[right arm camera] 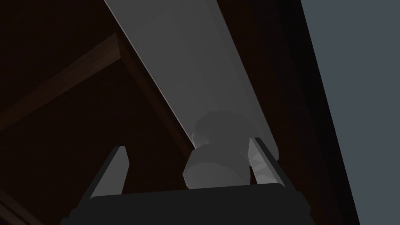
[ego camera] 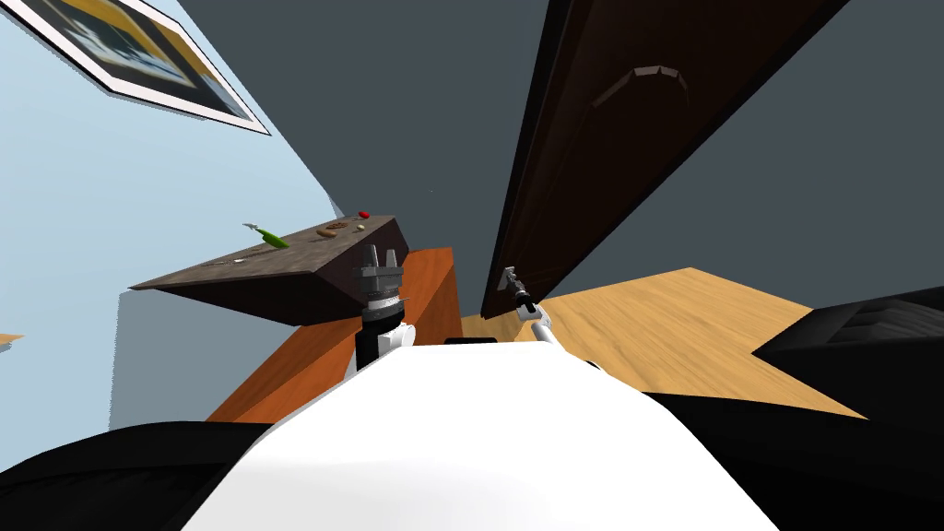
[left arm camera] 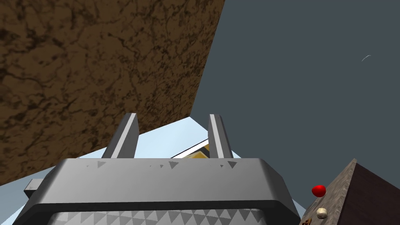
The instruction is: Pull the door open
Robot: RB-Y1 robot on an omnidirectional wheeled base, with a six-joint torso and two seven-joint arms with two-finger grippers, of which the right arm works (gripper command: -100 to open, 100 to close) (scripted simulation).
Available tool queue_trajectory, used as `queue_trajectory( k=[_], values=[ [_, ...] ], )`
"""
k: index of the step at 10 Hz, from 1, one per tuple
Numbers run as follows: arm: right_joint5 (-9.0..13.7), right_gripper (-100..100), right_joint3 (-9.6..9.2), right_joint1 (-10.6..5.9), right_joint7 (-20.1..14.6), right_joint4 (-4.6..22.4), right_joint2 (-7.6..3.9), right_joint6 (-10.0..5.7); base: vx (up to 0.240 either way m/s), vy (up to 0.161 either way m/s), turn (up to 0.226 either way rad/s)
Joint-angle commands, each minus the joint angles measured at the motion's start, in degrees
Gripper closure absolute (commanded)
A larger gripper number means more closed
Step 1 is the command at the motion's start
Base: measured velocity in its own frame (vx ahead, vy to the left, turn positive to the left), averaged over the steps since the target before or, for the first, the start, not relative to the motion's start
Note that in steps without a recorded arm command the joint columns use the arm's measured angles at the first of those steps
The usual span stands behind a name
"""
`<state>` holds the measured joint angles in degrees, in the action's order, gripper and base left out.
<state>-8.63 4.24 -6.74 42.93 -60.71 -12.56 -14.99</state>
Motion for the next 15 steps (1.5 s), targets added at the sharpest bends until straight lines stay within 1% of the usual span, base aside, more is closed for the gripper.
queue_trajectory(
  k=[1, 2, 3, 4, 5, 6, 13, 14, 15],
  values=[
    [2.86, 100, 1.24, 0.17, -0.71, -0.72, -0.48, 2.86, -0.018, 0.002, -0.076],
    [4.34, 100, 1.24, 0.17, -0.71, -0.72, -0.48, 2.98, -0.030, -0.011, -0.029],
    [4.81, 100, 1.24, 0.17, -0.71, -0.72, -0.48, 2.98, -0.023, -0.007, 0.000],
    [6.78, 100, 1.19, -0.04, -1.36, -0.63, -0.13, 5.33, -0.026, -0.016, -0.064],
    [8.13, 100, 1.19, -0.04, -1.36, -0.63, -0.13, 5.33, -0.017, 0.001, -0.008],
    [8.97, 100, 1.19, -0.04, -1.36, -0.63, -0.13, 5.33, -0.006, 0.006, -0.007],
    [8.97, 100, 1.19, -0.04, -1.36, -0.63, -0.13, 5.33, -0.003, -0.001, 0.001],
    [9.58, 100, -0.81, -0.18, -3.12, -0.53, 0.97, 4.94, -0.043, -0.035, 0.169],
    [10.00, 100, -0.91, -0.23, -4.05, -0.49, 0.92, 4.81, -0.082, -0.072, 0.173]
  ],
)
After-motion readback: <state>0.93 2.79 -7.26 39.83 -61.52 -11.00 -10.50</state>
